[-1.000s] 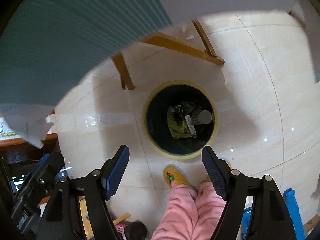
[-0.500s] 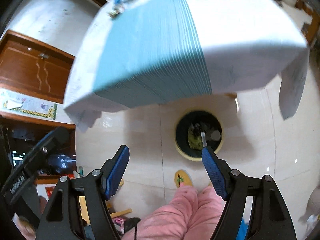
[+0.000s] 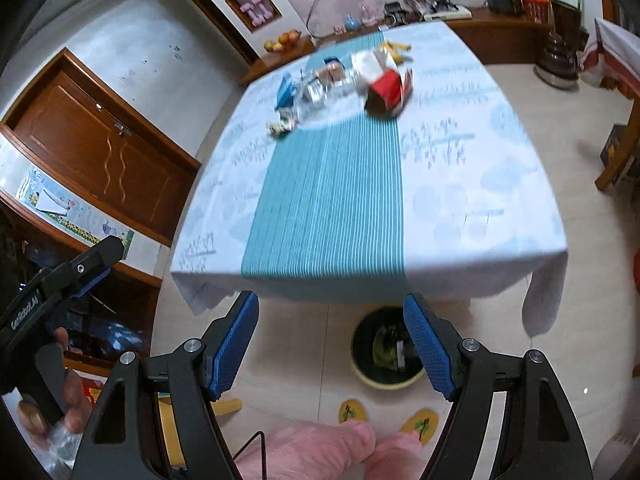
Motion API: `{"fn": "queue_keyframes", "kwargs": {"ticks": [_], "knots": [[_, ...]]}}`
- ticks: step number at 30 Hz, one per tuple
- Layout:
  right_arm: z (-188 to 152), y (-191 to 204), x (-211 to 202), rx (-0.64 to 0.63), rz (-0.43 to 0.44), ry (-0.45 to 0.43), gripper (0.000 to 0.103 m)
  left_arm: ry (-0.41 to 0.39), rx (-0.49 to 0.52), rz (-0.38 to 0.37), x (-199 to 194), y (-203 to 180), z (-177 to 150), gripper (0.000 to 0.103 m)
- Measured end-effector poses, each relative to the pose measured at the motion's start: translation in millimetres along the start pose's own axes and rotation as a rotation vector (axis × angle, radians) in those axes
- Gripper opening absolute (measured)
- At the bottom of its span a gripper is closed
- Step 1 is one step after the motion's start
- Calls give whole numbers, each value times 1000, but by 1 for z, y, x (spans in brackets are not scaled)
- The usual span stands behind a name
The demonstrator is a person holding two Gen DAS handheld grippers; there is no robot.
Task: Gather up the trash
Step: 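Raise both tools back over the table toward the red box and packet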
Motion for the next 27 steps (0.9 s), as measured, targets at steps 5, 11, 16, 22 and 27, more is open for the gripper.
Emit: {"fn": "queue_keyframes", "kwargs": {"ticks": [5, 11, 16, 22, 27], "knots": [[23, -3, 0, 1, -3, -33, 76, -13, -30, -12, 1, 0, 23, 86], [56, -9, 16, 21, -18, -59, 76, -11, -49, 5, 27, 3, 54, 86], [94, -20, 42, 63, -51, -66, 76, 52, -66, -51, 77, 5, 88, 86], [158, -37, 87, 174, -98, -64, 76, 171, -82, -111, 155, 13, 133, 86], [209, -56, 132, 244, -173, -47, 76, 285, -115, -129, 232, 26, 166, 80]]}}
Point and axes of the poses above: each gripper's, at about its wrist camera, not at the fingertips, and x roughly the way its jaws point, y to its left, z to its top, the point moved 7 cm from there along x, roughly the way its jaws point, and after that the axes turned 3 degrees about -x, right-handed, at the moved point
